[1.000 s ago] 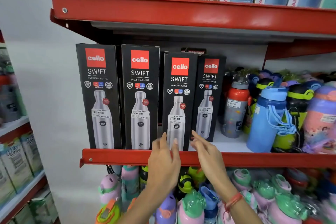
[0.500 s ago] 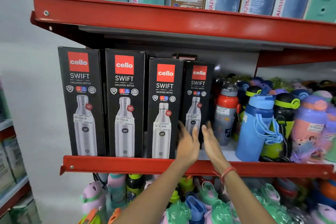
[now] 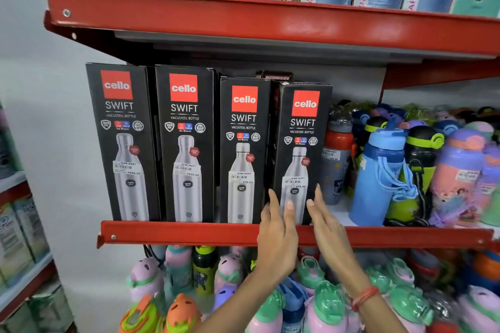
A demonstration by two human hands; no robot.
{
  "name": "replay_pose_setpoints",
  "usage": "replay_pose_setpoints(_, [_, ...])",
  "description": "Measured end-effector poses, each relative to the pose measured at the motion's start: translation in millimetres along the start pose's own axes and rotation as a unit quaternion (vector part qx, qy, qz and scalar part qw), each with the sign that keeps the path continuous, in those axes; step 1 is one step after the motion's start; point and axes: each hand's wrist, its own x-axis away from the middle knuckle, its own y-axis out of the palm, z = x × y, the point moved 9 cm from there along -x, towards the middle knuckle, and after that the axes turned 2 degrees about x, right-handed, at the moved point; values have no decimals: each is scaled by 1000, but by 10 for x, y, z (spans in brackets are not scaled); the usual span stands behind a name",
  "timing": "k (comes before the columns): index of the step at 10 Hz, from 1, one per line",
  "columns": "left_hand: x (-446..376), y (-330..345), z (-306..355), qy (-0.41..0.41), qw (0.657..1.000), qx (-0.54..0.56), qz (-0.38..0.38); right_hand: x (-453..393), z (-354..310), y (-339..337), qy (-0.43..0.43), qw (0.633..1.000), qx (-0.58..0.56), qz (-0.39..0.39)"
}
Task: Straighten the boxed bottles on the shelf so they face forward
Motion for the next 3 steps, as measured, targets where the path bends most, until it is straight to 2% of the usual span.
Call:
replay_pose_setpoints(1, [4, -17, 20, -19, 999, -13, -33, 54, -38, -15, 12, 1000, 14, 0])
replay_pose_setpoints(2, [9, -142, 142, -3, 998, -27, -52, 55, -213, -34, 21, 999, 39, -3])
replay_pose_setpoints(3, [47, -525, 616, 118, 993, 10, 5, 126, -838, -234, -96, 986, 104, 86])
